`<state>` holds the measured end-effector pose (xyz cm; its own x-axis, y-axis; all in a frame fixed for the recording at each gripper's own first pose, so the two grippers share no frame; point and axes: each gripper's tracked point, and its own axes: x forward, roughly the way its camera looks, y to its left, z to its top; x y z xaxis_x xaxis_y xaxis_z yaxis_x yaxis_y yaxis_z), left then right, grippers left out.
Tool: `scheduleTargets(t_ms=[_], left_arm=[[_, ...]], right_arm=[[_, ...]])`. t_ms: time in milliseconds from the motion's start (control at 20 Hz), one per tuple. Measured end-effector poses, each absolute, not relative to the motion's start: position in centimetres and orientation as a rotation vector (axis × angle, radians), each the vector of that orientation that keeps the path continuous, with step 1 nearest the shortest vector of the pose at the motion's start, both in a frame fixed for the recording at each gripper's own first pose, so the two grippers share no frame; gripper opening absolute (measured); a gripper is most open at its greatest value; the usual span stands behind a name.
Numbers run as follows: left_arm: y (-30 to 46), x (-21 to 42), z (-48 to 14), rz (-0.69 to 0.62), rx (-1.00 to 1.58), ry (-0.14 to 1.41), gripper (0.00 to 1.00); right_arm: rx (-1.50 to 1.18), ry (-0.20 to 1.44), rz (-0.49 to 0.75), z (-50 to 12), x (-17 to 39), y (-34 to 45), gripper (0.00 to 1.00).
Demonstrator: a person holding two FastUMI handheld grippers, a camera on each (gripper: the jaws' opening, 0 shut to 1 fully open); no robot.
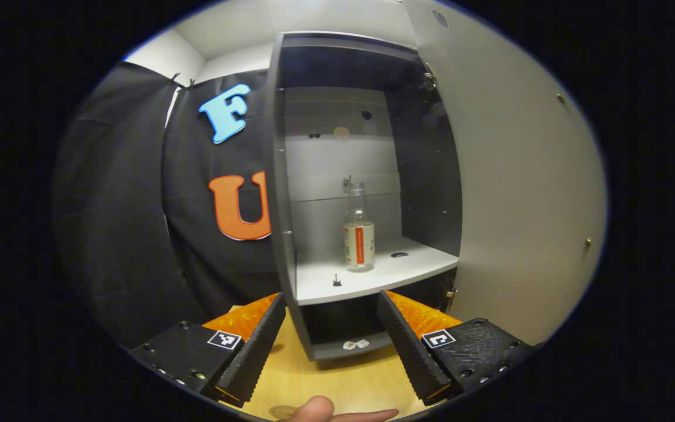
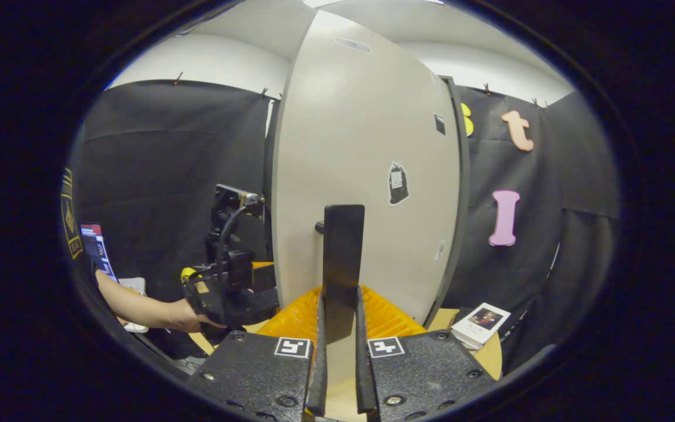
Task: Open the cabinet door with the right hand, grasp the bottle in the cabinet with the left hand and place it on the coaster, then close the cabinet door with the right hand.
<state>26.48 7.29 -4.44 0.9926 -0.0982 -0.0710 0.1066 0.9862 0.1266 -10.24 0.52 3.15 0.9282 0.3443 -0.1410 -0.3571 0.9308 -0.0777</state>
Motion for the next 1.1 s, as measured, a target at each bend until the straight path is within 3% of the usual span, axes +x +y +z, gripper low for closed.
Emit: scheduleTargets(t_ms=[250, 450, 500, 700, 850, 950, 1050, 1100], left_arm=[[3.6, 31.9, -3.2, -0.124, 0.090, 0.030, 0.96], [3.2, 36.3, -3.1, -0.084, 0.070, 0.024, 0.96], [3.4, 37.3, -3.1, -0.065, 0.076, 0.019, 1.00], [3.1, 41.0, -1.8, -0.014, 0.119, -0.048, 0.96], [2.2, 43.3, -1.8, -0.010, 0.084, -0.038, 1.00], [2.7, 45.1, -1.3, 0.029, 0.134, -0.032, 1.00], [2.7, 46.8, -0.3, 0.048, 0.164, -0.056, 0.96], [2.4, 47.6, -0.1, 0.046, 0.161, -0.056, 0.96]], right_arm=[[-0.220, 0.089, 0.224, 5.1, -12.5, -3.5, 0.22], [-0.167, 0.076, 0.139, 5.3, -13.2, -6.6, 0.20], [-0.146, 0.070, 0.114, 5.3, -13.4, -7.4, 0.20], [-0.085, 0.014, 0.014, 6.5, -13.8, -10.9, 0.22], [-0.068, -0.021, -0.108, 6.7, -13.9, -14.2, 0.09], [-0.060, -0.043, -0.209, 7.2, -14.8, -17.7, 0.24], [0.023, -0.046, -0.214, 6.8, -13.8, -18.8, 0.49], [0.054, -0.053, -0.196, 6.8, -13.8, -18.9, 0.53]])
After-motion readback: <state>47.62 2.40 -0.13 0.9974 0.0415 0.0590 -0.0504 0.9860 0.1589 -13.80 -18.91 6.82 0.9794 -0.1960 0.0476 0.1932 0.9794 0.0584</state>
